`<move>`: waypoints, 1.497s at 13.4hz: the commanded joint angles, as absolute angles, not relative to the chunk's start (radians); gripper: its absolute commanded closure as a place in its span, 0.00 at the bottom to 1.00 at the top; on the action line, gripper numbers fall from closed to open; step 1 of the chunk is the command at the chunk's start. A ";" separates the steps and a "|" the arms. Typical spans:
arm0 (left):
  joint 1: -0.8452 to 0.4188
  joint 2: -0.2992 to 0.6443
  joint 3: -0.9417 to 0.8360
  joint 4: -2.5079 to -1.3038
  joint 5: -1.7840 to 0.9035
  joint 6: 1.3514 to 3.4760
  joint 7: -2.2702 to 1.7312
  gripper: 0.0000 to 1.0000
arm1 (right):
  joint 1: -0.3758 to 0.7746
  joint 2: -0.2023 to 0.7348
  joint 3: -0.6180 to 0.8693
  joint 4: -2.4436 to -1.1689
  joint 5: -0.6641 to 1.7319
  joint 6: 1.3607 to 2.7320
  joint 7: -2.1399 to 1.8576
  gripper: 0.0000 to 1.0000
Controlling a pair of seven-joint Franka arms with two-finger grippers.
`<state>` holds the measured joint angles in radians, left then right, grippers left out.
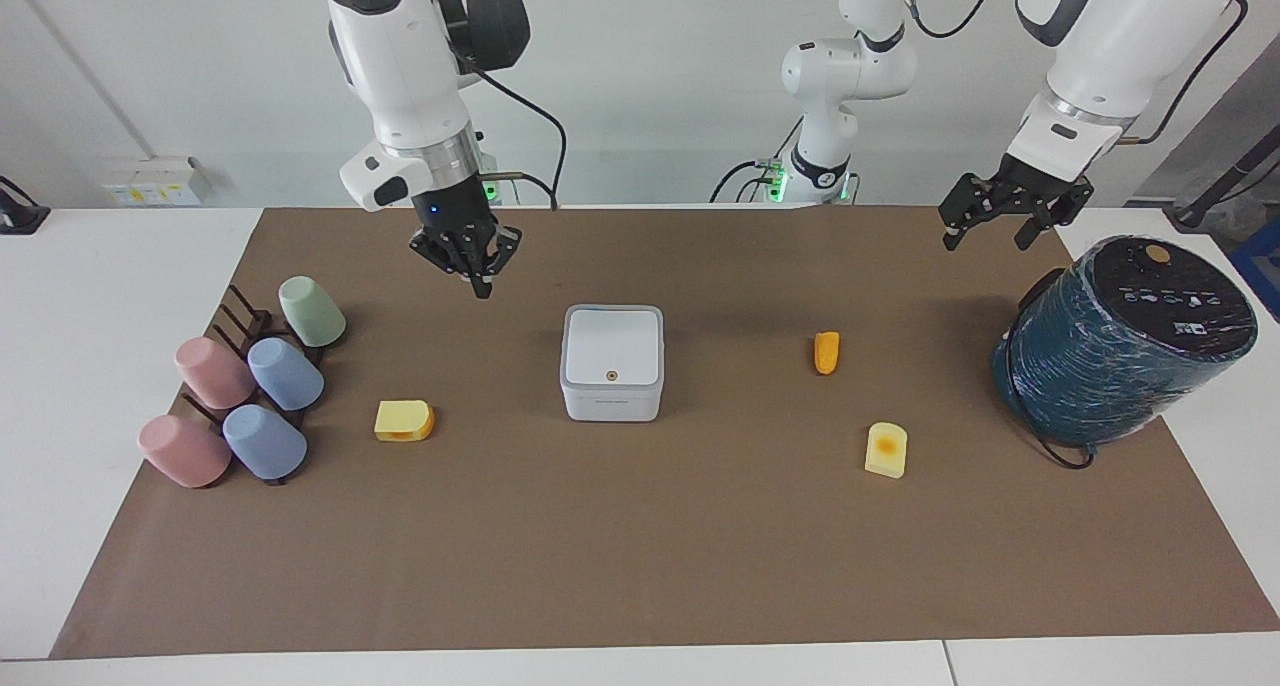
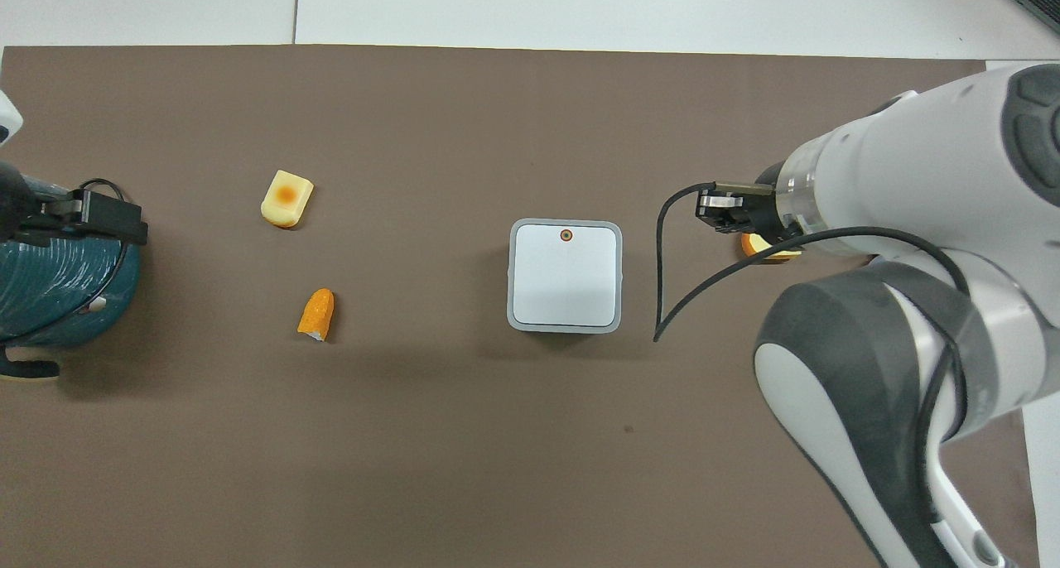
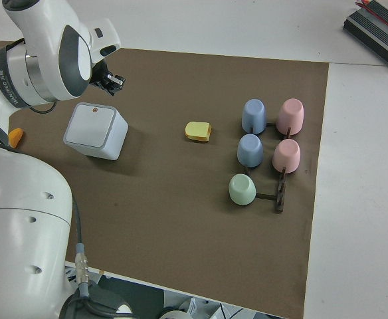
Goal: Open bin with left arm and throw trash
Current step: 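Reach the right gripper over the lid of the white bin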
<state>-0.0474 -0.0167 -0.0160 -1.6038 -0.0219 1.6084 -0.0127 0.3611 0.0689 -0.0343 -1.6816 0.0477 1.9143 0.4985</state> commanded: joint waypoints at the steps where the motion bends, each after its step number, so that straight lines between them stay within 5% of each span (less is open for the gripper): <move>1: -0.045 -0.026 -0.017 -1.614 -0.008 1.620 -0.003 0.00 | 0.408 0.112 -0.037 -1.687 0.060 1.994 0.573 1.00; 11: -0.044 -0.026 -0.015 -1.614 -0.008 1.617 -0.002 0.00 | 0.518 0.282 -0.035 -1.690 0.057 2.250 0.623 1.00; 20: -0.044 -0.028 -0.015 -1.614 -0.008 1.612 -0.002 0.00 | 0.540 0.259 -0.037 -1.799 0.045 2.264 0.535 1.00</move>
